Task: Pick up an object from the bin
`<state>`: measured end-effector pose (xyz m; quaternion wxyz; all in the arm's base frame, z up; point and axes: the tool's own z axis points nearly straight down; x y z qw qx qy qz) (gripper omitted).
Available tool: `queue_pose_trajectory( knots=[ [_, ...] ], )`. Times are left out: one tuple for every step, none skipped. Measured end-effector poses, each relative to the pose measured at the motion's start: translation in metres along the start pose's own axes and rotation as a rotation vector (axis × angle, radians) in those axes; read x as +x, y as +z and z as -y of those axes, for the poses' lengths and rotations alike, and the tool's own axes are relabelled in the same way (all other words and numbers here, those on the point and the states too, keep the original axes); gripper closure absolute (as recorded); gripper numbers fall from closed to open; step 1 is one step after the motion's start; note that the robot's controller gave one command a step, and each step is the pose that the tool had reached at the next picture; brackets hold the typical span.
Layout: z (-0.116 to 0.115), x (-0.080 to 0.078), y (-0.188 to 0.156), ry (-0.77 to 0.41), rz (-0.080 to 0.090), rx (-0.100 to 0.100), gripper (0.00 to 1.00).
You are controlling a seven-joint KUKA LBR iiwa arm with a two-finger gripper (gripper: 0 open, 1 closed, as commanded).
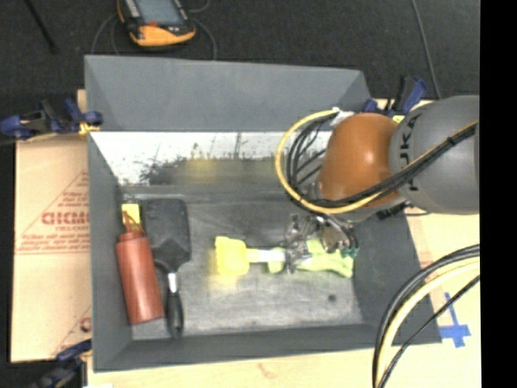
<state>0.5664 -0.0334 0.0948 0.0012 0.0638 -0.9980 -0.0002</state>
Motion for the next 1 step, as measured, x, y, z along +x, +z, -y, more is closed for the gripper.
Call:
queue_pose_trajectory(
  knots=[
    [0.0001,0.0007,-0.0215,0.001,-0.003,0.000,1.00]
  ],
)
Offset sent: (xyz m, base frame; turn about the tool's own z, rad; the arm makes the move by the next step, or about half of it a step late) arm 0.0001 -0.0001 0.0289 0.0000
